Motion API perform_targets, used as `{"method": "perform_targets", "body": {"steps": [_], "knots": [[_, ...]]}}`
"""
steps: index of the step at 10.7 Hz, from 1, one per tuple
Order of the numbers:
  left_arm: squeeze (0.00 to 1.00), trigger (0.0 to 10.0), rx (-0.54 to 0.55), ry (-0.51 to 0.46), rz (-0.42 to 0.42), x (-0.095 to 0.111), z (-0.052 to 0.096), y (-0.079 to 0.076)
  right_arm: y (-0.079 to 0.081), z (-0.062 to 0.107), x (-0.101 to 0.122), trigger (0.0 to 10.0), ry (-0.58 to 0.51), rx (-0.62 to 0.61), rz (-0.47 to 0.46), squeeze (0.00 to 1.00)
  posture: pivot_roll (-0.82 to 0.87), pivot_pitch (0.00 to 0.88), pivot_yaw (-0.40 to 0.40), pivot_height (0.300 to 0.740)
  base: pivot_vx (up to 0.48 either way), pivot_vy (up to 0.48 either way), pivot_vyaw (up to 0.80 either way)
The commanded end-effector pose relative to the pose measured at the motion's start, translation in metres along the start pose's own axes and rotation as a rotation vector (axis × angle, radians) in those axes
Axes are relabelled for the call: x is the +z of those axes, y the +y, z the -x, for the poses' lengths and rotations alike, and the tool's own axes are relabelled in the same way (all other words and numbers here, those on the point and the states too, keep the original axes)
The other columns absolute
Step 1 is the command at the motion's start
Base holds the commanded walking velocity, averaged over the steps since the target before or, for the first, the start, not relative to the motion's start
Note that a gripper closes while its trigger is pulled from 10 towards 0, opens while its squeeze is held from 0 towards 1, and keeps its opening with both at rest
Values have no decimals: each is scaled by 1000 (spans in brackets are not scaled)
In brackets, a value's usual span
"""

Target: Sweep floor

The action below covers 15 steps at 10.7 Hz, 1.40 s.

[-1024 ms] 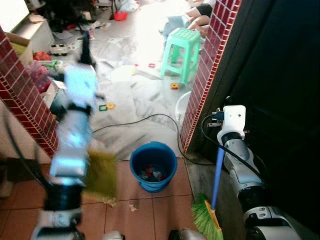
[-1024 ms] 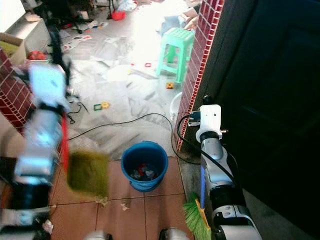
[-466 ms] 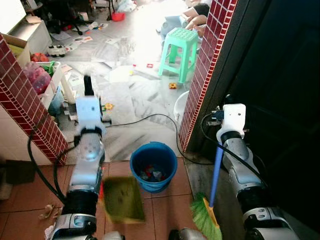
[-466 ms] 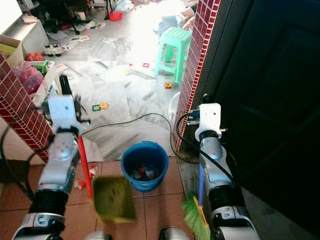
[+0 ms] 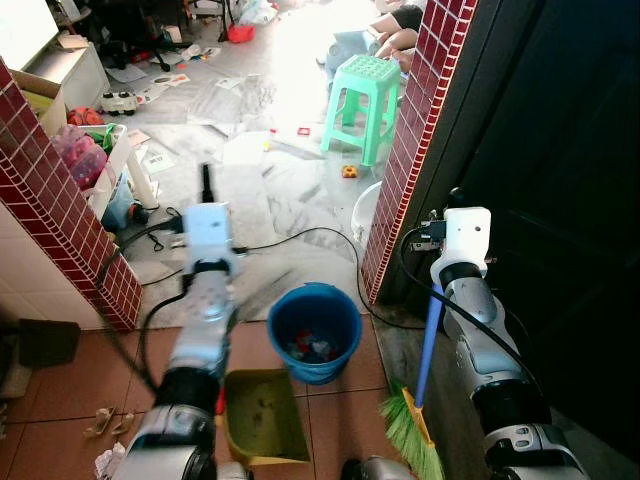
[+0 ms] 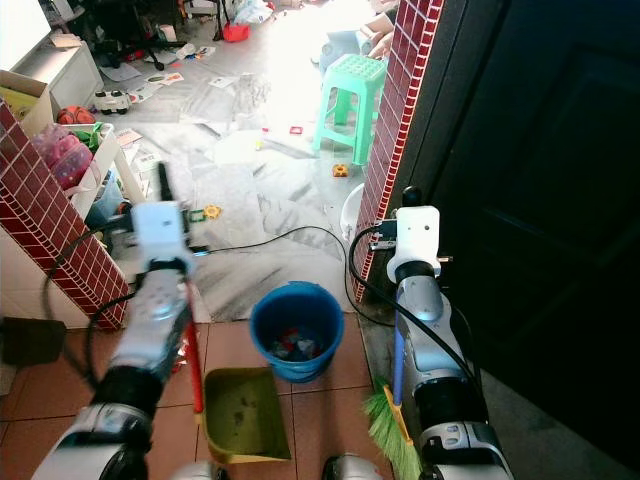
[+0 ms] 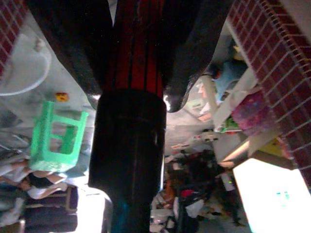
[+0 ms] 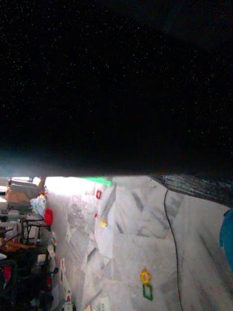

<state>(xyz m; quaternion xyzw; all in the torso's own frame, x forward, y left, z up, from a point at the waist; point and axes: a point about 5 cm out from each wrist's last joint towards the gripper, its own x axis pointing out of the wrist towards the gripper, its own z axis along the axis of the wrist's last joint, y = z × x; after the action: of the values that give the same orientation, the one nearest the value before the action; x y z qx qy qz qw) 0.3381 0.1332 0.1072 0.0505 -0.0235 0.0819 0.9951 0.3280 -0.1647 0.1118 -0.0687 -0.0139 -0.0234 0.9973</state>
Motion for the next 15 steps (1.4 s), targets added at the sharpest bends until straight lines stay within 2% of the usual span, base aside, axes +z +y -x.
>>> {"method": "perform_targets", "body": {"steps": [1, 3, 4, 6, 7, 9, 10, 11, 12, 15], "knots": [[0, 10000, -11, -89, 46, 20, -7, -11, -1, 0, 6, 10000, -25, -2, -8, 0, -92, 0, -2, 740, 0, 0, 0], [0, 10000, -61, -91, 74, 23, -12, -27, 0, 1, 5, 10000, -20, -1, -7, 0, -98, 0, 0, 740, 0, 0, 0], [0, 10000, -75, -103, 54, 24, -12, -31, -1, 2, 5, 10000, -18, -1, -7, 0, -101, 0, 1, 740, 0, 0, 0], [0, 10000, -50, -80, 33, 14, -8, -15, -2, 3, 4, 10000, -14, -1, -8, 0, -98, 0, 2, 740, 0, 0, 0], [0, 10000, -11, -65, 38, 10, -4, 2, -2, 4, 3, 10000, -11, 2, -11, 0, -80, 0, -3, 740, 0, 0, 0], [0, 10000, 17, -78, 64, 14, 15, 27, -2, 7, -1, 10000, 1, 10, -23, 0, -54, 0, -9, 740, 0, 0, 0], [0, 10000, 9, -77, 75, 16, 26, 34, -2, 8, -2, 10000, 5, 12, -28, 0, -51, 0, -12, 740, 0, 0, 0], [0, 10000, -5, -73, 77, 16, 32, 36, -2, 8, -3, 10000, 9, 14, -30, 0, -49, 0, -15, 740, 0, 0, 0], [0, 10000, -49, -41, 83, 16, 44, 34, -1, 9, -3, 10000, 19, 20, -40, 0, -46, 0, -16, 740, 0, 0, 0], [0, 10000, -102, 4, 132, 19, 48, 23, 1, 6, 2, 10000, 13, 15, -68, 0, -57, 0, -3, 740, 0, 432, 0]]}}
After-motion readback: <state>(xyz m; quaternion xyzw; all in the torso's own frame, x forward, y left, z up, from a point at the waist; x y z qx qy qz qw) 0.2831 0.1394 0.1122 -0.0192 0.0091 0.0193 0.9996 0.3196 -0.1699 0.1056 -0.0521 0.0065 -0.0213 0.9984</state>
